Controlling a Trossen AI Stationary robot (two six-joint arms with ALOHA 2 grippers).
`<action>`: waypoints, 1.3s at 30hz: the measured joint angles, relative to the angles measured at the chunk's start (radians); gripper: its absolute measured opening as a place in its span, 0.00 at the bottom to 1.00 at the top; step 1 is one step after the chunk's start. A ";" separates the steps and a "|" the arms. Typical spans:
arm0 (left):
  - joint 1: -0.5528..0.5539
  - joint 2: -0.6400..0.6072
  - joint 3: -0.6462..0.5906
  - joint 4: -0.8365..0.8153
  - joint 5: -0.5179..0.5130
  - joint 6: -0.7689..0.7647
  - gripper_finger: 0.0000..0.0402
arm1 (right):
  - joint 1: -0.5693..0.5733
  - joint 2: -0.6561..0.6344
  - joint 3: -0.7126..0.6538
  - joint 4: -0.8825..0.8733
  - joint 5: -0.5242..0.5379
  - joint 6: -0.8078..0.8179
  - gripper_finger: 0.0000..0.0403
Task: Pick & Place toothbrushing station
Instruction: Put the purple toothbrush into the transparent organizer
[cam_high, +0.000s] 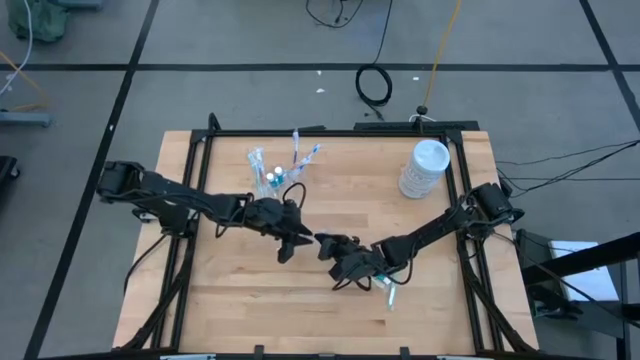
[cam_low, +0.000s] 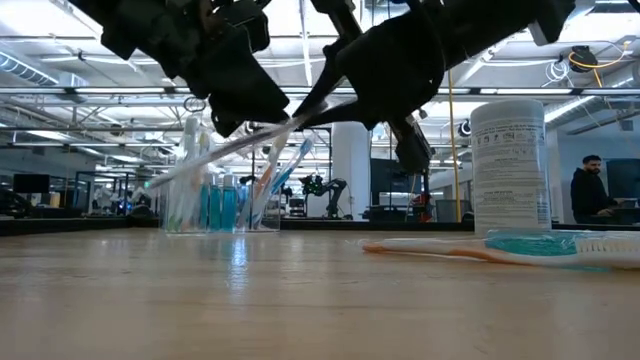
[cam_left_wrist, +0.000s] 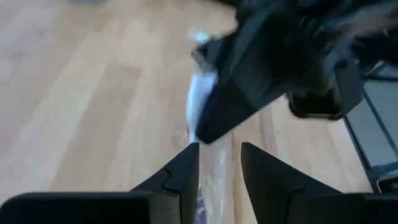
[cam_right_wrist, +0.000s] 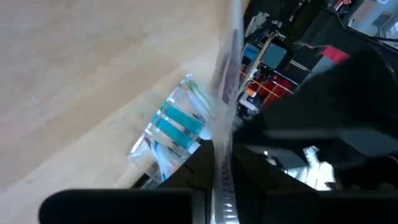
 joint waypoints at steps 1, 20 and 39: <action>0.000 -0.004 0.000 0.004 -0.010 0.008 0.30 | 0.000 0.000 -0.007 -0.003 0.000 0.005 0.08; 0.034 0.000 0.000 -0.089 -0.073 0.020 0.30 | -0.048 0.001 -0.019 0.120 -0.001 -0.025 0.08; 0.034 0.000 0.001 -0.085 -0.114 0.011 0.05 | -0.060 0.001 -0.019 0.107 -0.001 0.157 0.08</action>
